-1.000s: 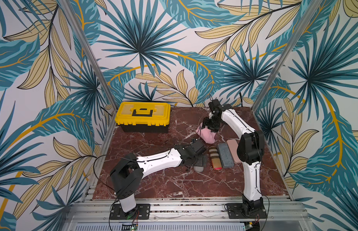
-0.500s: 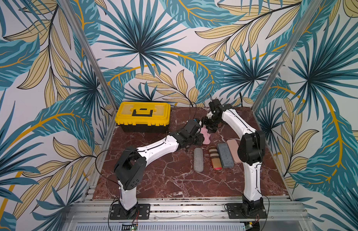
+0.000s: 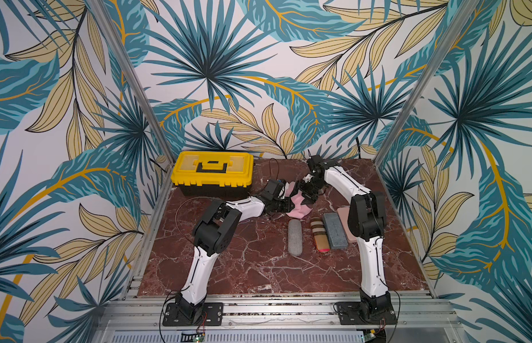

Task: Wipe the eyeglass case
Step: Place the cleaning item at the center of the board, then reset both arms

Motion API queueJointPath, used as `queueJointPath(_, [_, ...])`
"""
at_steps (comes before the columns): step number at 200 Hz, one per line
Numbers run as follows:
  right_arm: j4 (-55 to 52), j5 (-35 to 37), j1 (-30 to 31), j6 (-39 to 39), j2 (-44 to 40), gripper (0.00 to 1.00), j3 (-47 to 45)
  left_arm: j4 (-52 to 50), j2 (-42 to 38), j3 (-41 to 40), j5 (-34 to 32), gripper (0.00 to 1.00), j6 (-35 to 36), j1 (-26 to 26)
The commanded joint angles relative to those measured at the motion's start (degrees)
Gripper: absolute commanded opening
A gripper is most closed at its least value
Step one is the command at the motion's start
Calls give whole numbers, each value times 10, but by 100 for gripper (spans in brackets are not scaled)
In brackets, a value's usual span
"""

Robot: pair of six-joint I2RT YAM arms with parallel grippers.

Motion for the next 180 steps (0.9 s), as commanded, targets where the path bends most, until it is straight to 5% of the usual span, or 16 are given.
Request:
queueJointPath(1, [-13,-27,0,0,-4,68,12,-42,22,34,-13,28,-34,15])
queueJointPath(22, [-50,-8,-4,-18,-28,69,51,-151,56,87,-12,28,-24,21])
queueJointPath(87, [-141,115,-28,-55,-103,72,130,-196,63,125,16,33,-34,27])
queueJointPath(131, [-98,94,-27,-44,-122,72,30,-169,-11,143,68,57,-44,22])
queueJointPath(180, [-22,158,-27,-79,-225,72,-89,-173,-126,91,45,67,-19,22])
